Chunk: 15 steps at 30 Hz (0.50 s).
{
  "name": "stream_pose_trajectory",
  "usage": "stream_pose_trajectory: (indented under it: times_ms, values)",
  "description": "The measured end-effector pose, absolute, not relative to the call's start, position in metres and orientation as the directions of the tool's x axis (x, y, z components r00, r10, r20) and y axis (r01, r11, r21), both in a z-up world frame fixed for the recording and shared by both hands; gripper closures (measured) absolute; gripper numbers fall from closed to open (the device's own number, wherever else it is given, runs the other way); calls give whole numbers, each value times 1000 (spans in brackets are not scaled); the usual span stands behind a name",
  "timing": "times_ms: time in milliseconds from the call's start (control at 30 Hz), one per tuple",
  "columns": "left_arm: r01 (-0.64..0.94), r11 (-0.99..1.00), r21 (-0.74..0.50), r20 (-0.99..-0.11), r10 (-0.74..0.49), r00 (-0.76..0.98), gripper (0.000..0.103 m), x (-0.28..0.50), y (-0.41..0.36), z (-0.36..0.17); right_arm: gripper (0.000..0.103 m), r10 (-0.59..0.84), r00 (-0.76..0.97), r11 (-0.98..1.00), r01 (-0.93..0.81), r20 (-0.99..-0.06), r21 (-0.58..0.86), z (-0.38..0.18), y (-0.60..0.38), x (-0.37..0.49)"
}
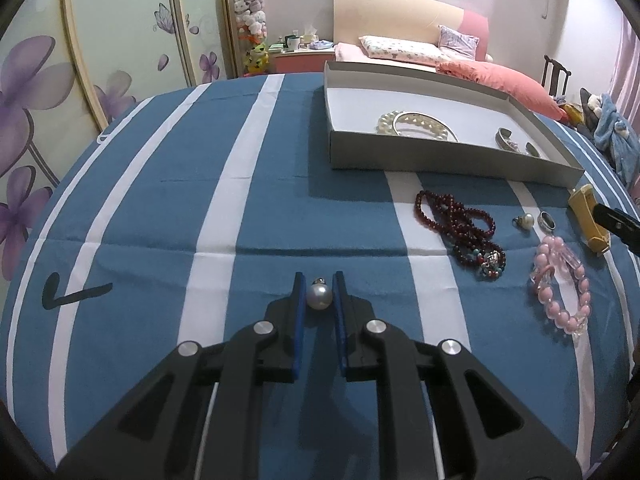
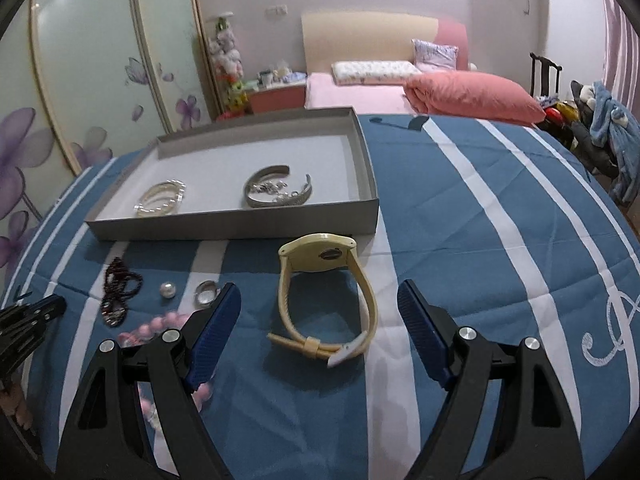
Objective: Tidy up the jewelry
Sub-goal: 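Hold the pearl earring in the left tool while the right tool grasps the yellow watch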
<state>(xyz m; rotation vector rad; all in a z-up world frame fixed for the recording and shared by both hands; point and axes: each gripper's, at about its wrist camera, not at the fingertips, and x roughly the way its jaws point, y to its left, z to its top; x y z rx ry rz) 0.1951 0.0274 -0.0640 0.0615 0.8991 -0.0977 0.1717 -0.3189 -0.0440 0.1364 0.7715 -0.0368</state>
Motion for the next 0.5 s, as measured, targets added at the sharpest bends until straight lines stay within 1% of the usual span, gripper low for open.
stream_pose_trajectory:
  times_ms: [267, 433, 500]
  values:
    - [111, 994, 7, -784, -63, 618, 89, 196, 26, -63, 23, -5, 687, 992, 97, -727, 86, -49, -317, 184]
    - [111, 994, 7, -784, -64, 618, 89, 196, 26, -63, 31, -6, 663, 991, 103, -749, 83, -54, -320, 188]
    - [111, 994, 7, -784, -63, 618, 89, 196, 26, -63, 33, -2, 658, 990, 107, -753, 91, -55, -321, 188]
